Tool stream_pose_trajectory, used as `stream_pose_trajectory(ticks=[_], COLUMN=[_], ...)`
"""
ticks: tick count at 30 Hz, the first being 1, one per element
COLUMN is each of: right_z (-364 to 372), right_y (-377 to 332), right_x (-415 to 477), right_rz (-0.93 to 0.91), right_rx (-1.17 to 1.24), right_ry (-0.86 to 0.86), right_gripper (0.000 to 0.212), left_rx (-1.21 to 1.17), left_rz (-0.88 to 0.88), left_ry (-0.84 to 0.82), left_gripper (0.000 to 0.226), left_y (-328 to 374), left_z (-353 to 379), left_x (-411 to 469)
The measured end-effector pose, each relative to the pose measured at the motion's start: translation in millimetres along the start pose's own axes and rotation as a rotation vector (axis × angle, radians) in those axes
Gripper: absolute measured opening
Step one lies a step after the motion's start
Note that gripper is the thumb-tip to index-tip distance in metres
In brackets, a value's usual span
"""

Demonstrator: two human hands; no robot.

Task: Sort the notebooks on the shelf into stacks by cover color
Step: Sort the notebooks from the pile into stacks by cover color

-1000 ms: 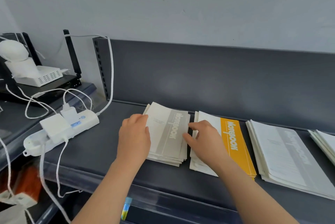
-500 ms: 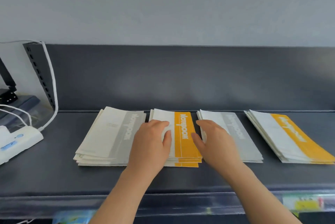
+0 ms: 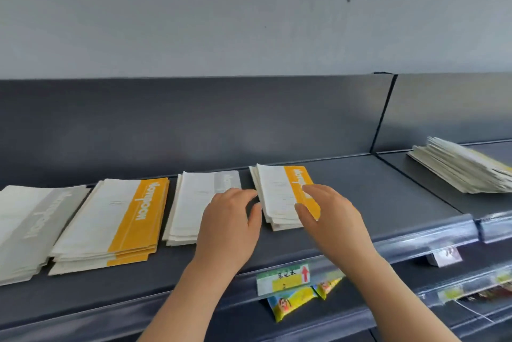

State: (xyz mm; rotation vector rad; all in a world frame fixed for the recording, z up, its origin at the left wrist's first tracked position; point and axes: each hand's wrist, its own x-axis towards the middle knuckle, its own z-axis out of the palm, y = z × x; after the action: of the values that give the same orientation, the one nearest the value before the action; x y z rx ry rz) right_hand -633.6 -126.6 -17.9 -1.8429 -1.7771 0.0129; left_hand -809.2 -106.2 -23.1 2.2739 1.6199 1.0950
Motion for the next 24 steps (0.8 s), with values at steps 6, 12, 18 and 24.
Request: stream_pose_trajectory(ticks=[6, 12, 18, 24], right_z=[-45.9, -76.2, -96.0, -117.5], right_y=[96.4, 171.3, 231.2, 293.0], right_x=[-9.9, -6.0, 12.3, 56.2], right_rz=[0.064, 0.135, 0.214, 0.28], right_rx=[-0.051, -0.046, -0.032, -0.022], right_ry=[0.031, 0.068, 0.11, 0.203], right_gripper=[0.045, 0.045, 0.044, 0.039], left_rx=[-0.061, -0.077, -0.134, -0.191], left_rz=[0.038, 0.078, 0.131, 0.183], left_ry=[-0.021, -0.027, -0.067, -0.093], left_gripper=[0.031, 0.031, 0.032, 0.03], left_y=[78.2, 131.9, 174.2, 217.2], left_z=[69.5, 123.2, 174.4, 226.0], left_x=[11.4, 31.0, 62.8, 117.3])
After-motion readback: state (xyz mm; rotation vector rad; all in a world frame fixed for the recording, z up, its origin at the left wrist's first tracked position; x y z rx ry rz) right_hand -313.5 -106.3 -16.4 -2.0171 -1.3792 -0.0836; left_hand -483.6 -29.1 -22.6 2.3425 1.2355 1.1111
